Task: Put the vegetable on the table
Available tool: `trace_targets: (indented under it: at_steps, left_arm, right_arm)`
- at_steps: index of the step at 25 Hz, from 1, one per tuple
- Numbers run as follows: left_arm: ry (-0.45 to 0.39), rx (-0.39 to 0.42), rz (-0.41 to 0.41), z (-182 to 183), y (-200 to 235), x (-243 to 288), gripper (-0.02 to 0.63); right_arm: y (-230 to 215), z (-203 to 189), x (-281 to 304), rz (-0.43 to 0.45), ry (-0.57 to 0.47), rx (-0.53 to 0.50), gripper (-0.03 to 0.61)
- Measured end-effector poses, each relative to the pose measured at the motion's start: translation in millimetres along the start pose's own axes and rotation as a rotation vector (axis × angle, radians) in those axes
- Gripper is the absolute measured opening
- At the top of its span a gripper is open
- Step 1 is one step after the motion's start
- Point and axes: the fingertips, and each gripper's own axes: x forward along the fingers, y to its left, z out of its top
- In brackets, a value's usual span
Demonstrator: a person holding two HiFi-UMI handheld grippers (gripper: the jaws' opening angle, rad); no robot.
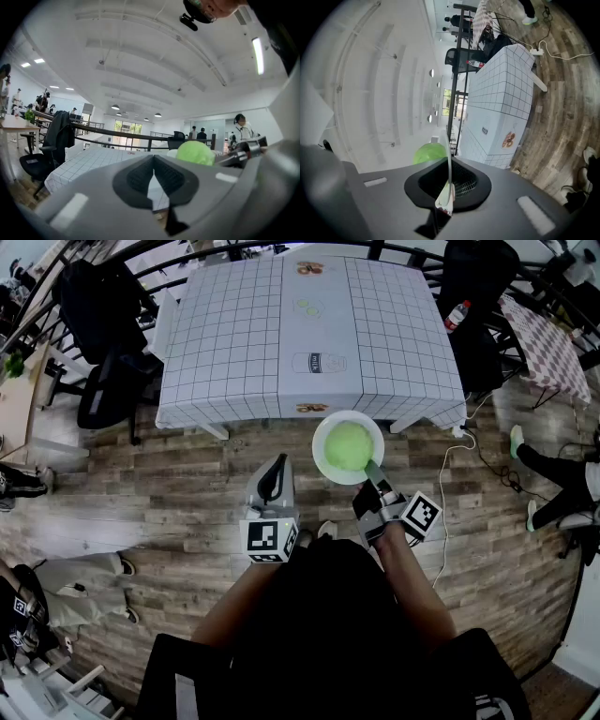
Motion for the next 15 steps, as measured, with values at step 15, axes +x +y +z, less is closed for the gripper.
trace_targets:
  at_steps: [15]
  left_arm:
    - [-0.023, 0.02, 0.023, -3.1, -19.1, -17.9, 0.008]
  right_arm:
    - [0.4, -13.7, -16.5, 0.036, 0.041, -0.015, 0.006]
